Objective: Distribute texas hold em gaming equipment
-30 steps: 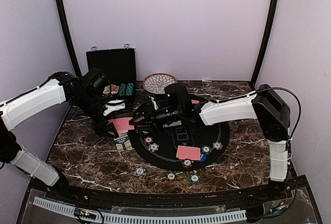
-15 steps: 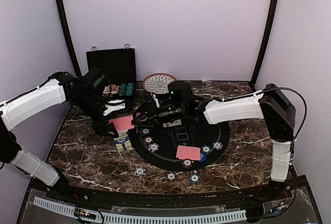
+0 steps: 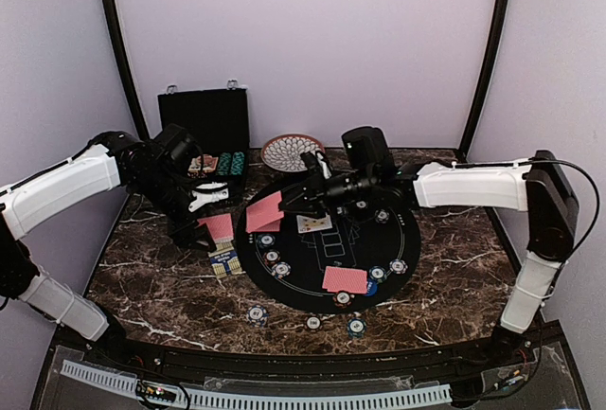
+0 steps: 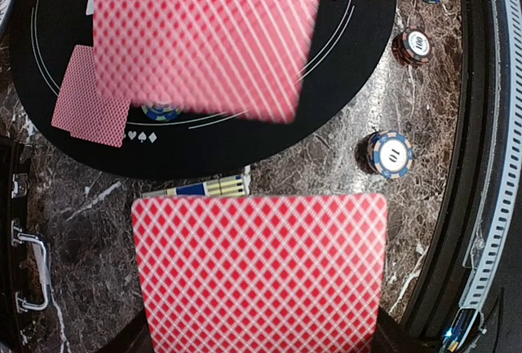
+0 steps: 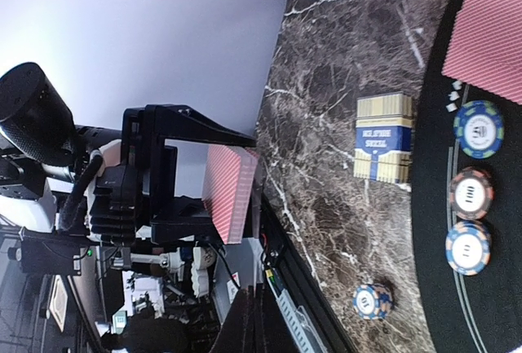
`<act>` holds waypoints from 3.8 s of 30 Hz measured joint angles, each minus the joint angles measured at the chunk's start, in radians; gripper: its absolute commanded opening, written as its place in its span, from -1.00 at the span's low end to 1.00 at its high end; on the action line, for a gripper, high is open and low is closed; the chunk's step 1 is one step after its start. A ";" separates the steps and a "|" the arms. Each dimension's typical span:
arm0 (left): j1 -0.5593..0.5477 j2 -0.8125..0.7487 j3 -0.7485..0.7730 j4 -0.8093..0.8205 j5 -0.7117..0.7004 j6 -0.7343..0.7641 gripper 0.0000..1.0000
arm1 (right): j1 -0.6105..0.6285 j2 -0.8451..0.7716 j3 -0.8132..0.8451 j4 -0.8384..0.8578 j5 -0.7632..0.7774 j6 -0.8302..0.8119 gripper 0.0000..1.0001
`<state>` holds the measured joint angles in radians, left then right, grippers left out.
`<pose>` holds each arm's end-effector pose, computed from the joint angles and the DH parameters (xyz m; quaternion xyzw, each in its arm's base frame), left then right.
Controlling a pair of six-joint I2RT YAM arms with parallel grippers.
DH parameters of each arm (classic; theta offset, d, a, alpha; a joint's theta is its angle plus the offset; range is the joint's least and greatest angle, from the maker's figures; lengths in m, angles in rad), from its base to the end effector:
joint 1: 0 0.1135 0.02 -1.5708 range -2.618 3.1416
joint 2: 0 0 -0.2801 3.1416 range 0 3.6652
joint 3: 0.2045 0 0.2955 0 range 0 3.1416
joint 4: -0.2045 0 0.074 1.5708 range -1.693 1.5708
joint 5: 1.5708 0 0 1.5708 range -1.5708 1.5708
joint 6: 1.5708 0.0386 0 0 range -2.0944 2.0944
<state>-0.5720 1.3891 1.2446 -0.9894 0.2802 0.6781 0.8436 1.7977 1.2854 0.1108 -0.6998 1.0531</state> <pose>0.2560 -0.1775 0.3060 0.5902 0.7662 -0.1248 0.2215 0.2872 0.3601 0.2564 -0.1062 0.7989 0.5879 0.0700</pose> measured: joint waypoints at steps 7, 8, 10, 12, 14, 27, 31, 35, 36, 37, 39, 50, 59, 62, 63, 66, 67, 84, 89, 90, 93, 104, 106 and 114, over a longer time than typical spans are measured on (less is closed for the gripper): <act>0.000 0.000 0.000 0.000 -0.005 0.000 -1.00 | -0.066 -0.095 0.014 -0.304 0.145 -0.167 -1.00; 0.000 0.000 0.000 0.000 -0.005 0.000 -1.00 | -0.069 -0.096 0.036 -0.374 0.195 -0.196 -1.00; 0.000 0.000 0.000 0.000 -0.005 0.000 -1.00 | -0.073 -0.095 0.079 -0.492 0.293 -0.252 -1.00; 0.000 0.000 0.000 0.000 -0.005 0.000 -1.00 | -0.073 -0.095 0.132 -0.620 0.413 -0.304 -1.00; 0.000 0.000 0.000 0.000 -0.005 0.000 -1.00 | -0.073 -0.093 0.176 -0.717 0.522 -0.342 -1.00; 0.000 0.000 0.000 0.000 -0.008 0.000 -1.00 | 0.023 0.138 0.477 -1.173 1.107 -0.416 -1.00; 0.000 0.000 0.000 0.000 -0.008 0.000 -1.00 | 0.098 0.305 0.628 -1.281 1.234 -0.409 -1.00; 0.000 0.000 0.000 0.000 -0.008 0.000 -1.00 | 0.146 0.434 0.704 -1.351 1.277 -0.401 -1.00; 0.000 0.000 0.000 0.000 -0.008 0.000 -1.00 | 0.155 0.457 0.717 -1.359 1.278 -0.401 -1.00; 0.000 0.000 0.000 0.000 -0.008 0.000 -1.00 | 0.162 0.476 0.731 -1.366 1.278 -0.400 -1.00; 0.000 0.000 0.000 0.000 -0.008 0.000 -1.00 | 0.175 0.505 0.761 -1.373 1.272 -0.400 -1.00; 0.000 0.000 0.000 0.000 -0.008 0.000 -1.00 | 0.195 0.589 0.871 -1.342 1.157 -0.405 -1.00; 0.000 0.000 -0.001 0.000 -0.008 0.000 -1.00 | 0.195 0.647 0.917 -1.290 1.061 -0.409 -0.46; 0.000 0.000 -0.002 0.000 -0.008 0.000 -1.00 | 0.194 0.647 0.916 -1.252 1.028 -0.402 -0.28; 0.000 0.000 -0.002 0.000 -0.008 0.000 -1.00 | 0.190 0.647 0.912 -1.232 1.010 -0.405 -0.22; 0.000 0.000 -0.002 0.000 -0.008 0.000 -1.00 | 0.182 0.635 0.877 -1.166 0.954 -0.396 -0.10; 0.000 0.000 -0.002 0.000 -0.008 0.000 -1.00 | 0.177 0.627 0.859 -1.147 0.937 -0.390 -0.08; 0.000 -0.002 -0.002 0.000 -0.008 0.000 -1.00 | -0.156 0.069 0.097 -0.517 0.530 -0.324 0.23; 0.000 -0.002 -0.002 -0.001 -0.008 0.000 -1.00 | -0.191 0.090 -0.012 -0.436 0.449 -0.307 0.19; 0.000 -0.002 -0.002 -0.001 -0.008 0.000 -1.00 | -0.192 0.094 -0.021 -0.424 0.439 -0.306 0.18; 0.000 -0.002 -0.002 -0.001 -0.008 0.000 -1.00 | -0.197 0.108 -0.048 -0.379 0.411 -0.301 0.18; 0.000 -0.002 -0.002 -0.004 -0.008 0.000 -1.00 | -0.204 0.124 -0.156 -0.226 0.379 -0.292 0.18; 0.000 -0.002 -0.002 -0.004 -0.008 0.000 -1.00 | -0.201 0.119 -0.175 -0.195 0.378 -0.292 0.18; 0.000 -0.002 -0.002 -0.004 -0.008 0.000 -1.00 | -0.164 0.112 -0.214 -0.112 0.386 -0.292 0.18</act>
<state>-0.5720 1.3869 1.2427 -0.9932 0.2722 0.6781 0.6792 1.9095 1.0710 -0.0010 -0.3134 0.7609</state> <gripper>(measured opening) 0.682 0.591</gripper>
